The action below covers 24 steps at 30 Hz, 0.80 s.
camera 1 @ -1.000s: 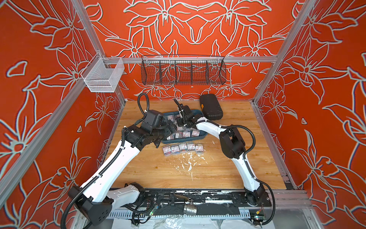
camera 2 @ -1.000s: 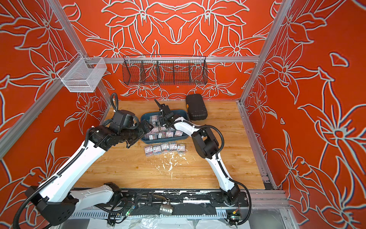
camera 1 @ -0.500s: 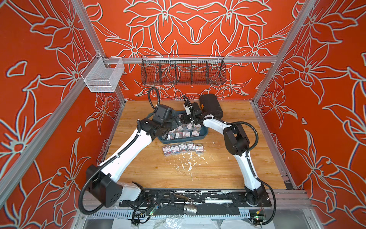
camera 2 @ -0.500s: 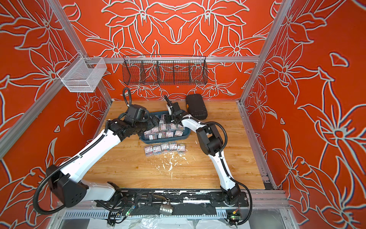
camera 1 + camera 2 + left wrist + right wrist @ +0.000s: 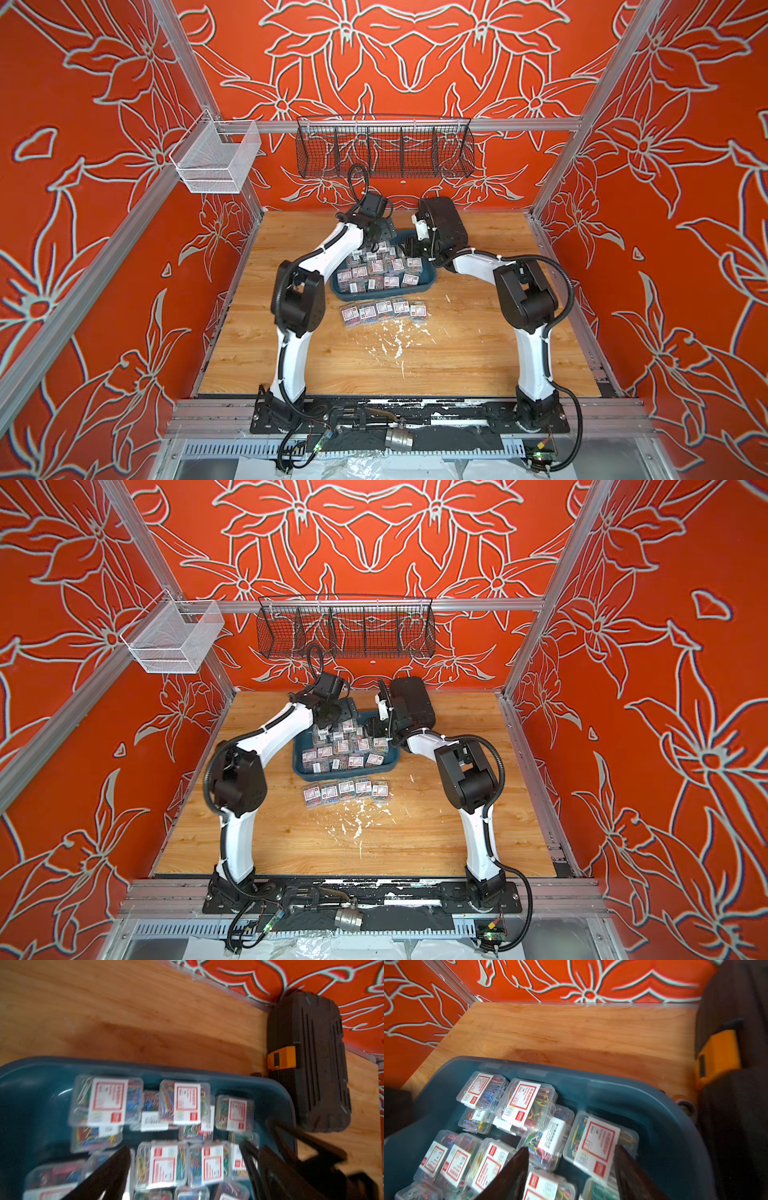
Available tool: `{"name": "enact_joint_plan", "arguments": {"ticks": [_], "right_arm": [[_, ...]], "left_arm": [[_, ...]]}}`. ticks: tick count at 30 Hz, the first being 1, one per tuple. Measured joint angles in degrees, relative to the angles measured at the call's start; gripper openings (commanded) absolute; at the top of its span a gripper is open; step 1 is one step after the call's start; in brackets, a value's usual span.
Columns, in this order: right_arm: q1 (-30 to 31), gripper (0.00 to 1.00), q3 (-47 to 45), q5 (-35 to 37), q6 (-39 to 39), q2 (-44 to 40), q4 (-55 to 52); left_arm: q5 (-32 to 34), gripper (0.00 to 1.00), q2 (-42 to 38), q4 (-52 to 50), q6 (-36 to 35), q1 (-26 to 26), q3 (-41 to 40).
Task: Take the paper clips out of the storage box
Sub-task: Pick up the boxed paper clips from the storage box.
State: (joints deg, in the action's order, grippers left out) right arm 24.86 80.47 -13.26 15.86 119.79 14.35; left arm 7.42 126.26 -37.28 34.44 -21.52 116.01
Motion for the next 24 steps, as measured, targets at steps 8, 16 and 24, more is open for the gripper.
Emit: {"name": "enact_joint_plan", "arguments": {"ticks": [8, 16, 24], "right_arm": [[0.1, 0.68, -13.7, 11.0, -0.8, -8.5, 6.7], [0.1, 0.67, -18.3, 12.4, -0.9, -9.6, 10.9], [0.1, 0.68, -18.3, 13.0, -0.9, -9.6, 11.6]], "left_arm": [[2.1, 0.89, 14.6, -7.5, -3.0, -0.1, 14.4], [3.3, 0.86, 15.4, -8.7, -4.3, -0.2, 15.4], [2.4, 0.79, 17.6, -8.8, -4.8, -0.2, 16.9]]}}
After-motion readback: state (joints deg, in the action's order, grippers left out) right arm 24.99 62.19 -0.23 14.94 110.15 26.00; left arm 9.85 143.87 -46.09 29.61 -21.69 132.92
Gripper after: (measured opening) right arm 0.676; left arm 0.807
